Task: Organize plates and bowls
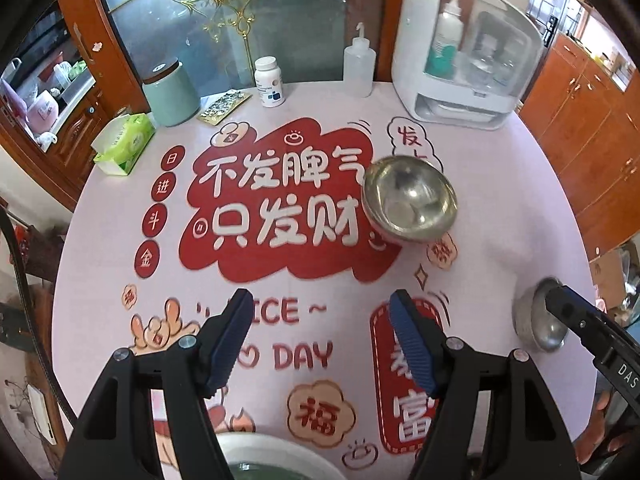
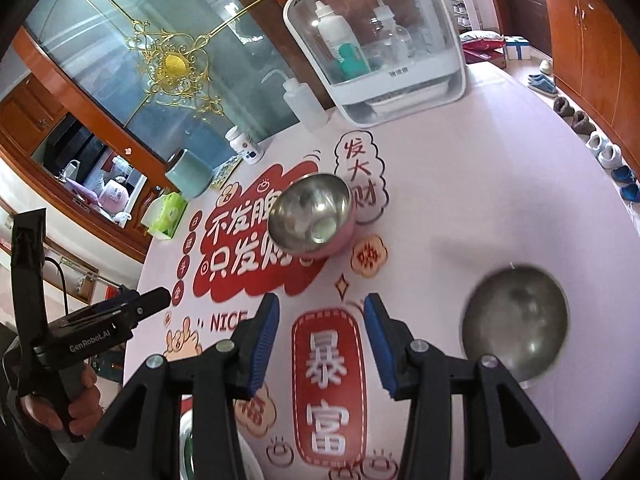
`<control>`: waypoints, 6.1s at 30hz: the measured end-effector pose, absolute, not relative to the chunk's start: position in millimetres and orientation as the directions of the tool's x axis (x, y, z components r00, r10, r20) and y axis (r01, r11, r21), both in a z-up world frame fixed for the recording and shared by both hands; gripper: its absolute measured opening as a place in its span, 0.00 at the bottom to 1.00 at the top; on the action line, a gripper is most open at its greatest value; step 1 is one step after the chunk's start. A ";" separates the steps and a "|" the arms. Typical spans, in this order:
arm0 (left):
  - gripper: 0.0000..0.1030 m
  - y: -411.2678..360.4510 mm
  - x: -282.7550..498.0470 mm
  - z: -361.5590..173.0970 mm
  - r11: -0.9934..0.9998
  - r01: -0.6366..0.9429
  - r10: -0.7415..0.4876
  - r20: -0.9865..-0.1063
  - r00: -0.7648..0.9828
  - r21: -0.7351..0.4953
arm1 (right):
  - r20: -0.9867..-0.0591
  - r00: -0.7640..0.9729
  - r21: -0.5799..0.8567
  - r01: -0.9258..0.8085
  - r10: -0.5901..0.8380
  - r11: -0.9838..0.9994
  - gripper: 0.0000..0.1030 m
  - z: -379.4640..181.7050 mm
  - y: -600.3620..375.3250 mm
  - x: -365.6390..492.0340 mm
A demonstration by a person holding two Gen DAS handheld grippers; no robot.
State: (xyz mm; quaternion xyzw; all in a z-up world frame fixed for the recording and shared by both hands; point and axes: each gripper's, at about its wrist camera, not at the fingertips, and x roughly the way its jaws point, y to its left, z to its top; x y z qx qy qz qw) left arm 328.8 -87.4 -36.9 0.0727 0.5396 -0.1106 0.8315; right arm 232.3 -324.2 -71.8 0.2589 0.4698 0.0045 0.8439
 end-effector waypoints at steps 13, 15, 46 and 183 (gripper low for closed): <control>0.67 -105.8 388.2 -89.6 0.950 0.269 -0.260 -0.874 0.409 -0.157 | -0.805 0.552 0.406 0.245 0.218 0.881 0.43 -114.4 -323.1 305.0; 0.67 -107.5 392.4 -98.5 0.950 0.262 -0.269 -0.872 0.409 -0.170 | -0.809 0.550 0.401 0.253 0.210 0.881 0.43 -126.5 -323.3 311.9; 0.20 -140.1 420.5 -178.8 0.913 0.294 -0.362 -0.895 0.262 -0.283 | -0.814 0.507 0.466 0.277 0.284 0.841 0.18 -186.0 -322.7 337.7; 0.49 -101.8 69.6 -105.9 0.832 0.516 -0.320 -0.936 0.148 -0.203 | -0.830 0.462 0.526 0.465 0.312 0.712 0.38 -140.8 -285.4 -24.8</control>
